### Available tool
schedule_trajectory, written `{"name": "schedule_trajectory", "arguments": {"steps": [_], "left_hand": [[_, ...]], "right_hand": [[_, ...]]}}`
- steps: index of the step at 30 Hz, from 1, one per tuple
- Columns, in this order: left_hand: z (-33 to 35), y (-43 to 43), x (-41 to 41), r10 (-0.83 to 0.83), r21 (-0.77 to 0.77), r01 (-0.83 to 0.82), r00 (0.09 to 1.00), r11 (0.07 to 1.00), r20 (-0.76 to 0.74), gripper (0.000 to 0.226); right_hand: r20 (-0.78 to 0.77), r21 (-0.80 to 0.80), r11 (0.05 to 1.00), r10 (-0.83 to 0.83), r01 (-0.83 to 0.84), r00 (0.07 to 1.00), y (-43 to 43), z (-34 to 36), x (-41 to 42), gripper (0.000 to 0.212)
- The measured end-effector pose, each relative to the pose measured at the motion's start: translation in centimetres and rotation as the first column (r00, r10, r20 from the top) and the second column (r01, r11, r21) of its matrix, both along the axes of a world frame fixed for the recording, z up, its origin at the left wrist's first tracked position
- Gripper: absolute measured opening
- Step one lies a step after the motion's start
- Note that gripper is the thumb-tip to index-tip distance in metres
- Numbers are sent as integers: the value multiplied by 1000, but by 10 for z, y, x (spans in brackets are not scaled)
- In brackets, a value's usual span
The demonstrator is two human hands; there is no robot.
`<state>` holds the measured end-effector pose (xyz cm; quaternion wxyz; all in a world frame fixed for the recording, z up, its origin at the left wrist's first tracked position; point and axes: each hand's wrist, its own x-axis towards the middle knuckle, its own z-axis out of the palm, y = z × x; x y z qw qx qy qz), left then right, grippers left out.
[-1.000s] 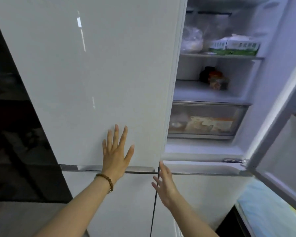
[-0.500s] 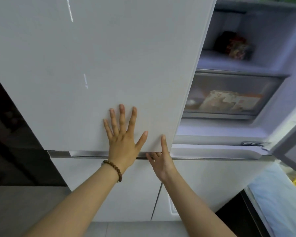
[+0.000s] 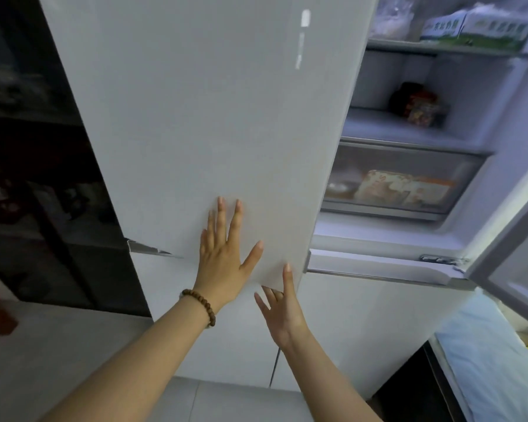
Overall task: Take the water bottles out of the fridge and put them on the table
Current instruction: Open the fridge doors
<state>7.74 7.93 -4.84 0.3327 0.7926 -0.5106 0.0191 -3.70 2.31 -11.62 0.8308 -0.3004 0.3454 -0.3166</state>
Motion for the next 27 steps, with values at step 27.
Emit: {"name": "schedule_trajectory", "arguments": {"steps": [27], "left_hand": [[219, 246, -96, 276, -497, -289, 956, 818, -101, 96]], "right_hand": [[-229, -811, 444, 359, -381, 905, 182, 273, -53, 77]]}}
